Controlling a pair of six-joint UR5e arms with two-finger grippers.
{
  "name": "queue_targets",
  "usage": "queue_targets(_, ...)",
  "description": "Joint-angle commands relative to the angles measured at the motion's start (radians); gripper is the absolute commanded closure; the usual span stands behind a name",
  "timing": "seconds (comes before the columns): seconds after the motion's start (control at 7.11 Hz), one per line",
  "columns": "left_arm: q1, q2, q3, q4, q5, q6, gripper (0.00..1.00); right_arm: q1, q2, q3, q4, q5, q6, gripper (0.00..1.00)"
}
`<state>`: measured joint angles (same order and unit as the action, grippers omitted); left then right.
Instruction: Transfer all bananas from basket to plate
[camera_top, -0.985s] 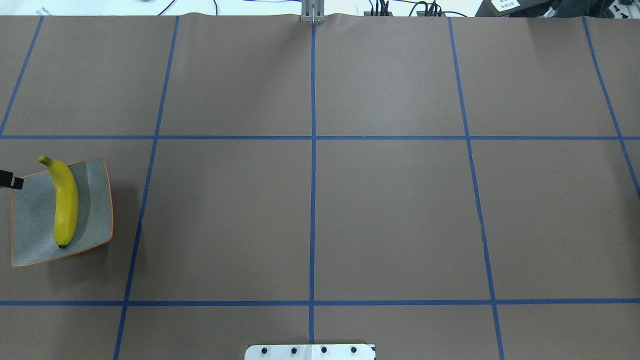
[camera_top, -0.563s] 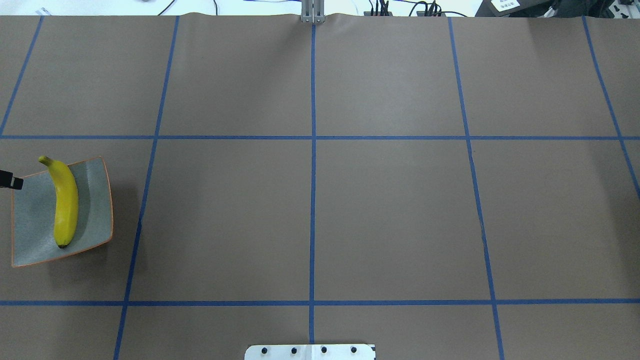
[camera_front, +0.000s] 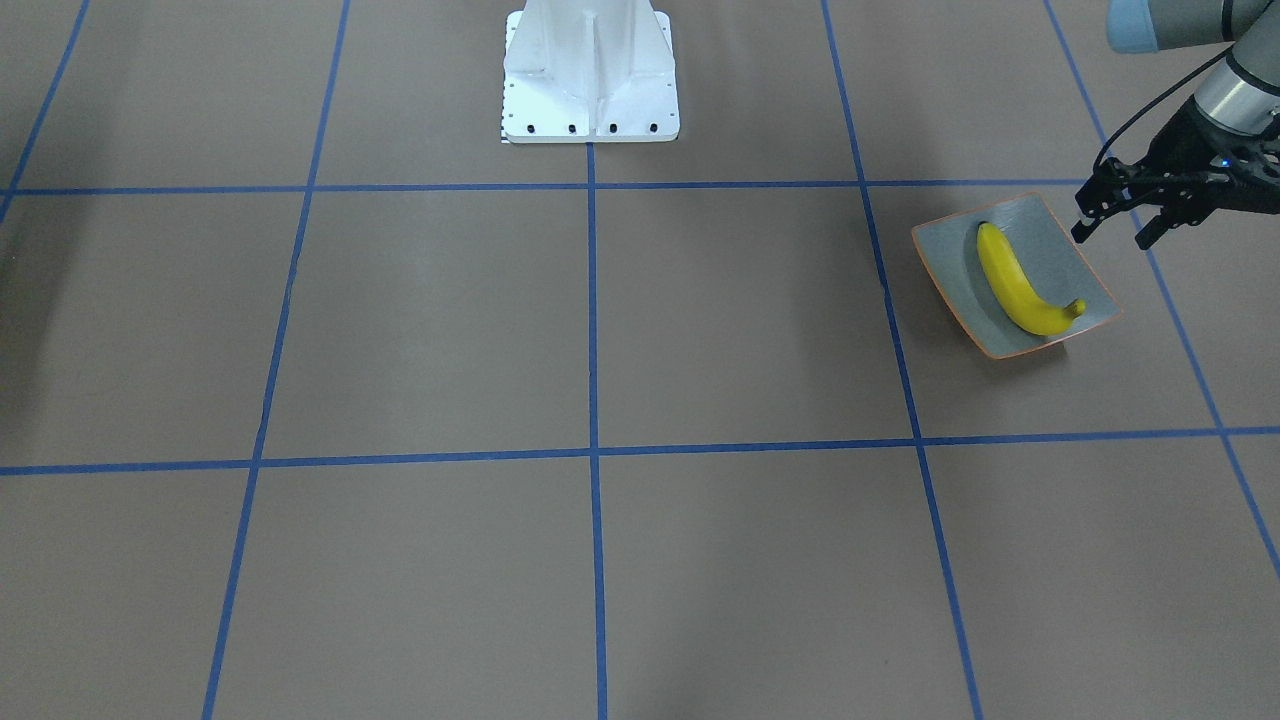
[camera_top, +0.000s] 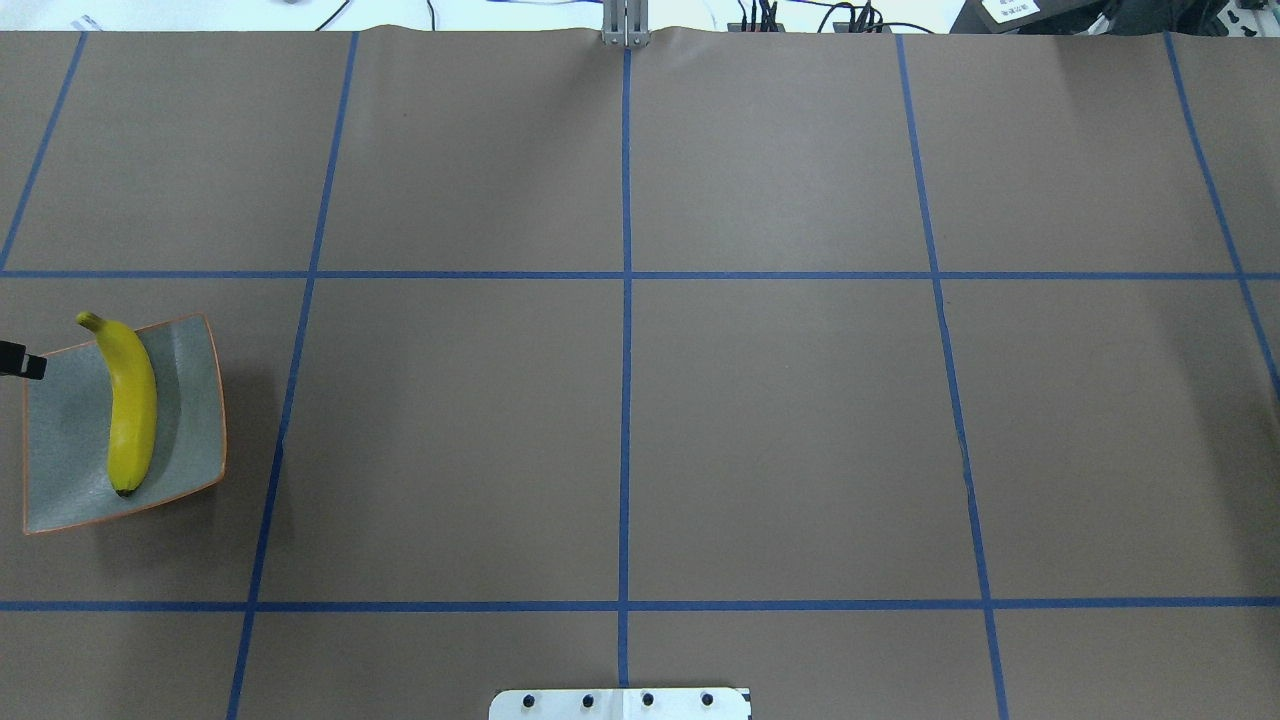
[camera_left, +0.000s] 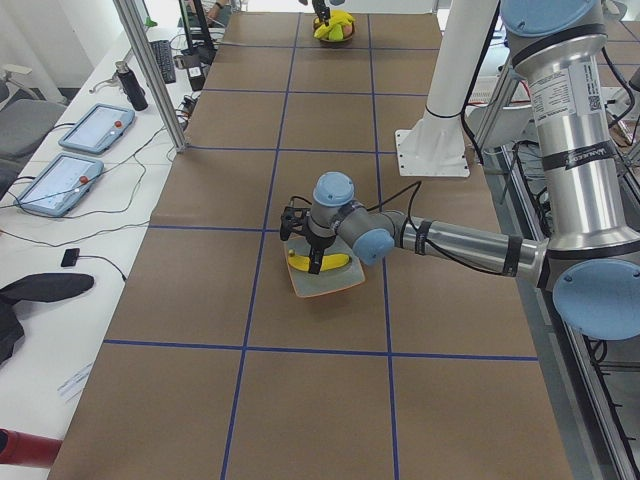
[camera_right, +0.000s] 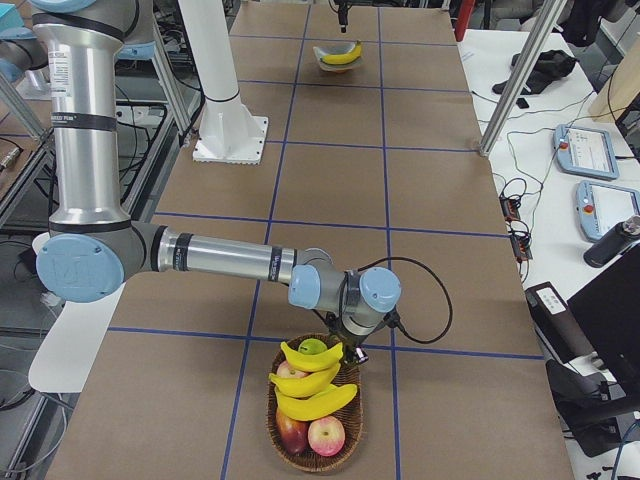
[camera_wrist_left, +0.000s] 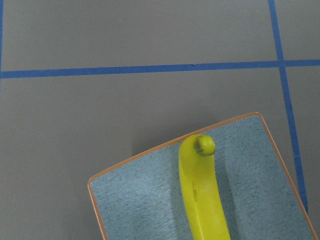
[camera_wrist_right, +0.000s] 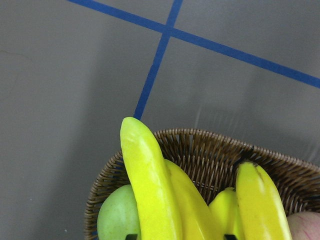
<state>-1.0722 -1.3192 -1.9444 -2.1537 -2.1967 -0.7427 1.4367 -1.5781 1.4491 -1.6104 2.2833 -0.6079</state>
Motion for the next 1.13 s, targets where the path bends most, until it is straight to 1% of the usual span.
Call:
queue_targets(0.0,0.0,0.0,-0.001,0.0,0.0,0.0,0.12,-0.009,0.003,-0.026,0.0,-0.011,-0.021,0.34)
queue_targets(0.7,-0.002,0.0,0.001,-0.002,0.0,0.0,0.12,-0.035,0.004,-0.026,0.0,-0.011,-0.009,0.35)
queue_targets(0.84,-0.002,0.0,0.001,-0.002,0.0,0.0,0.12,-0.036,0.01,-0.026,-0.002,-0.011,-0.007,0.37)
queue_targets(0.98,-0.002,0.0,-0.001,-0.002,-0.002,0.0,0.12,-0.038,0.021,-0.045,-0.002,-0.015,-0.016,0.39)
